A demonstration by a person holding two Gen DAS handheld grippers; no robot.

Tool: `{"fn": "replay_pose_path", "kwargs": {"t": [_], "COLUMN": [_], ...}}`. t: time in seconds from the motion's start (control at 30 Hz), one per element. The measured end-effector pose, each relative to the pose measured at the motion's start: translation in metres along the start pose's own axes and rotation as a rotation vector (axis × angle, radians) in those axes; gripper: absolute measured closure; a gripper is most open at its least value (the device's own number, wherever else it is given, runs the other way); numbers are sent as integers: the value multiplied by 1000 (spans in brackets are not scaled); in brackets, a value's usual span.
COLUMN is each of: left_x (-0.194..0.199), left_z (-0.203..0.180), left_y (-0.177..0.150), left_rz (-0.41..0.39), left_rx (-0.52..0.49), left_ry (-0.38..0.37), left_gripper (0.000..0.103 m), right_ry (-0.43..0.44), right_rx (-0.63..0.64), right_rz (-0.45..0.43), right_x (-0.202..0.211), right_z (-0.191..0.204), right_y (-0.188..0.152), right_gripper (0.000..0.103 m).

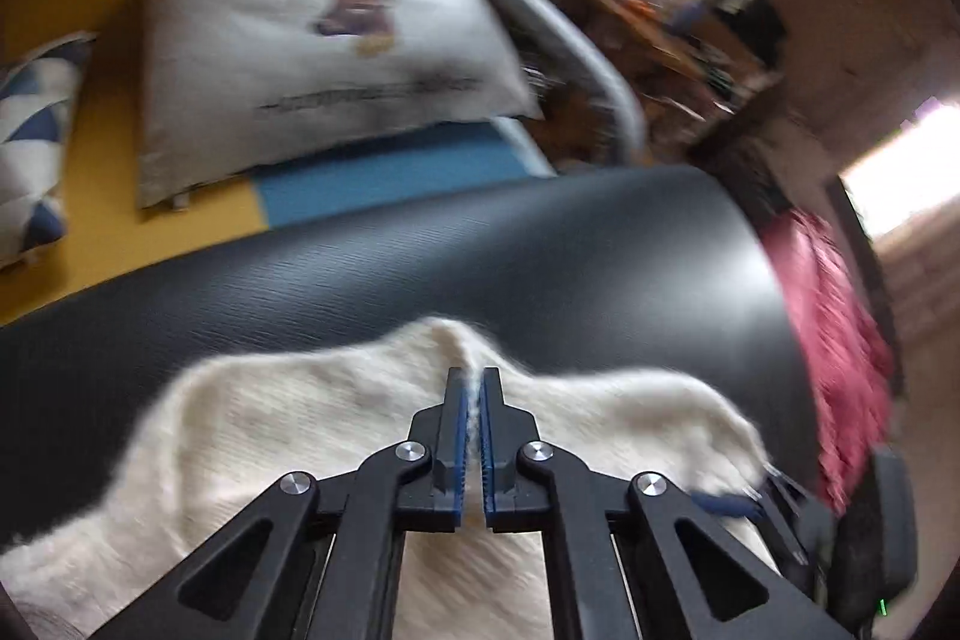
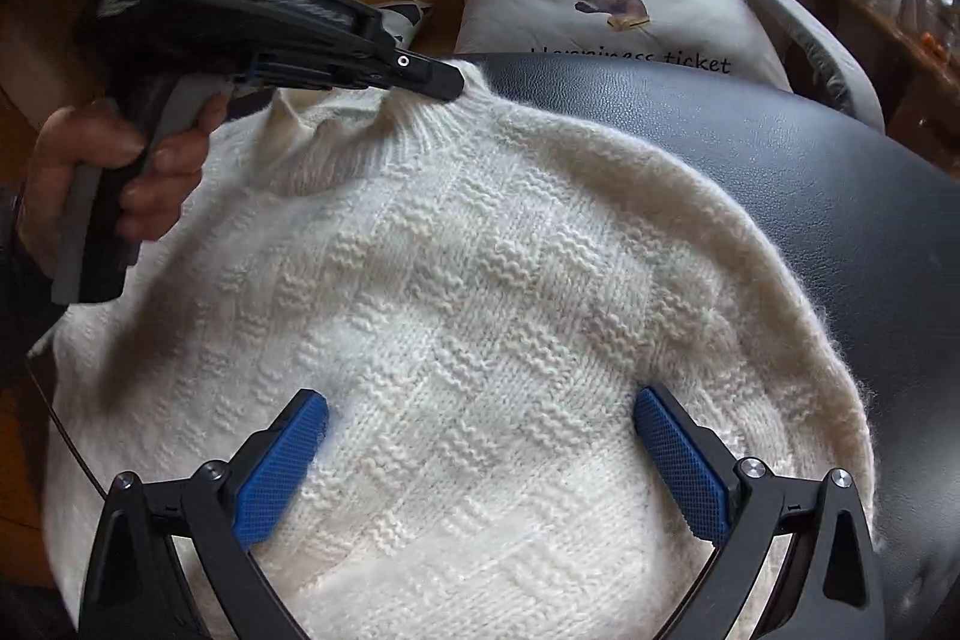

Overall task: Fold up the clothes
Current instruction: 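Release the collar with the left gripper while the right gripper grasps the sweater side edge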

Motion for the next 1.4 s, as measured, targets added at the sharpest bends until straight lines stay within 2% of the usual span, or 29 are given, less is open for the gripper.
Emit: {"fn": "replay_pose_path", "kwargs": {"t": [0.17,0.2,0.23,0.3,0.33,0.43,0.63,0.73,0.77,0.83,0.97,1.0,1.03,1.1,1.2,1.3,1.33,1.4], "left_x": [-2,1,8,35,48,69,114,116,115,115,114,113,112,110,110,111,111,111], "left_z": [-1,-2,-2,2,5,12,26,30,32,35,36,35,34,31,26,27,28,28], "left_y": [2,2,2,-4,-11,-47,-119,-148,-155,-167,-175,-175,-175,-177,-183,-186,-186,-182], "left_rz": [-9,-13,-26,-94,-125,-147,-192,-166,-159,-174,-180,-180,-180,-181,-185,-192,-190,-181], "left_rx": [-6,-1,15,65,80,63,28,24,17,0,-23,-28,-33,-46,-56,-26,-23,-20], "left_ry": [25,17,-11,-59,-58,53,277,316,320,318,327,338,349,374,406,406,406,402], "left_gripper": [99,97,91,85,84,83,82,82,82,82,82,82,82,82,82,82,82,82], "right_ry": [-19,-18,-15,7,31,164,333,417,445,502,614,629,612,579,529,479,462,429], "right_rx": [-3,0,9,31,30,-47,-145,-193,-209,-242,-307,-315,-303,-280,-245,-210,-198,-175], "right_rz": [-11,-12,-16,-24,-23,1,57,85,94,113,150,156,151,143,130,117,113,104], "right_x": [-1,0,0,3,6,20,-10,-24,-29,-38,-57,-61,-64,-69,-77,-85,-88,-94], "right_z": [1,1,2,2,1,0,33,50,55,66,88,92,92,93,95,96,97,98], "right_y": [0,0,0,-1,-1,10,57,81,89,105,137,143,144,146,149,152,154,156], "right_gripper": [0,0,0,0,0,0,0,1,4,25,29,41,60,83,88,89,98,99]}}
Point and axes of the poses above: each gripper's, at about its wrist camera, not at the fingertips, and x roughly against the way its jaws point, z to its left, y to its top, the point moved 3 cm from there along -x, roughly the way its jaws point, and after that the axes turned 9 degrees about -x, right-handed, at the moved point
